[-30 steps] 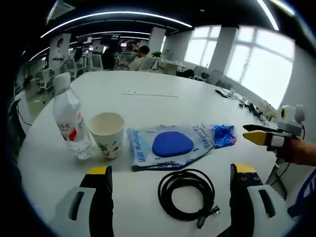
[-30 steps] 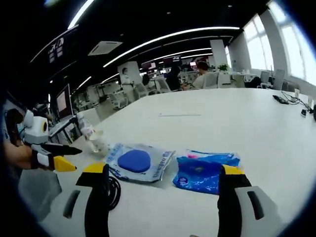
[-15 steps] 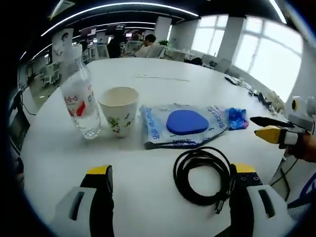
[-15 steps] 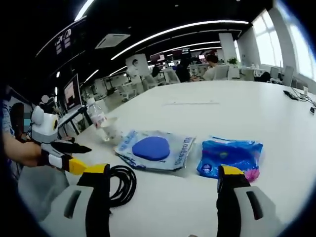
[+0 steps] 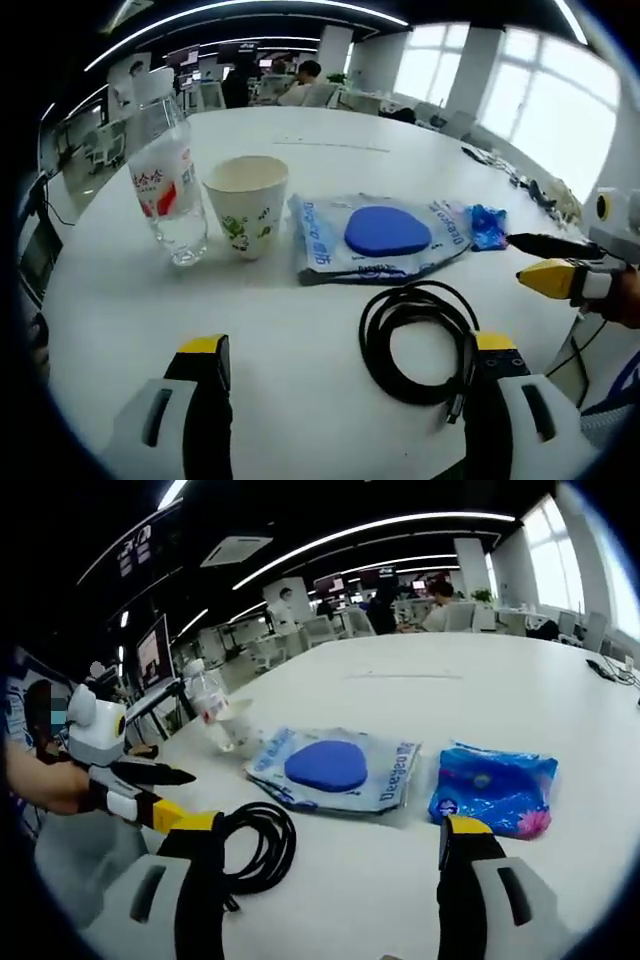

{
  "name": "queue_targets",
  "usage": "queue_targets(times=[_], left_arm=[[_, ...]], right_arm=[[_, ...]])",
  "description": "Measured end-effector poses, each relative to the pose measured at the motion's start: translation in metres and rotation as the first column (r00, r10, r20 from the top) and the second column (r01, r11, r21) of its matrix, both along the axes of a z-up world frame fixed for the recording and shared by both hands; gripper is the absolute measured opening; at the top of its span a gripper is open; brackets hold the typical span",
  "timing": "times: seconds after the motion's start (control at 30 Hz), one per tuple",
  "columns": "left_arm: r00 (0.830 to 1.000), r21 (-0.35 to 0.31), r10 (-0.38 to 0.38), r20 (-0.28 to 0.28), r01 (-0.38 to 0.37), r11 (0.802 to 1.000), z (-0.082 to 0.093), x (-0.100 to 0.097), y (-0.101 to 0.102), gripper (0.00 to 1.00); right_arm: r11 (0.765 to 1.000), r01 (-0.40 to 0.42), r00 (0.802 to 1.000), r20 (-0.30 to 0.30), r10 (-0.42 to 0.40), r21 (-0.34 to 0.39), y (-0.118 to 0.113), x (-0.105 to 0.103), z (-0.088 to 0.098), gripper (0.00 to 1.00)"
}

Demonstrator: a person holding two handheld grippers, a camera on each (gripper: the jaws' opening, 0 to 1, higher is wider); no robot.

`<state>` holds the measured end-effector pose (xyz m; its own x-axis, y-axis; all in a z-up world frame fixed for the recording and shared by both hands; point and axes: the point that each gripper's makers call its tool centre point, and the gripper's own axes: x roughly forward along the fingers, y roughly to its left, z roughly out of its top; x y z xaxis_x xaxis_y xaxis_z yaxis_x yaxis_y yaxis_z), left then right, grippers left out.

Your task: Arrange the tabletop items into an orderly group along one side of the table until the central work area is clear of visible clutter.

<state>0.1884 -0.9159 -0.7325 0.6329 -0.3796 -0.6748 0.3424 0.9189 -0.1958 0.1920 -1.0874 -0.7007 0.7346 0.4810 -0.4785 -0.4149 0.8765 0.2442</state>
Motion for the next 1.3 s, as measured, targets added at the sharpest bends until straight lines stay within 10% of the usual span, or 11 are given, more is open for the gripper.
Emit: queue_targets(times=[0.8, 1.3], left_arm=[[0.998, -0.005, -0.051, -0.045, 0.051, 0.999, -0.016, -0.013, -0.014, 0.7], [0.993, -0.047, -0.088, -0.084, 0.084, 0.995, -0.022, -0.022, -0.029, 0.35]], right_arm=[[0.973, -0.2, 0.978, -0.089, 0.19, -0.116, 0.06, -0.02, -0.044, 0.56], [0.962, -0.218, 0.968, -0.163, 0.192, -0.161, 0.068, -0.028, -0.059, 0.29]])
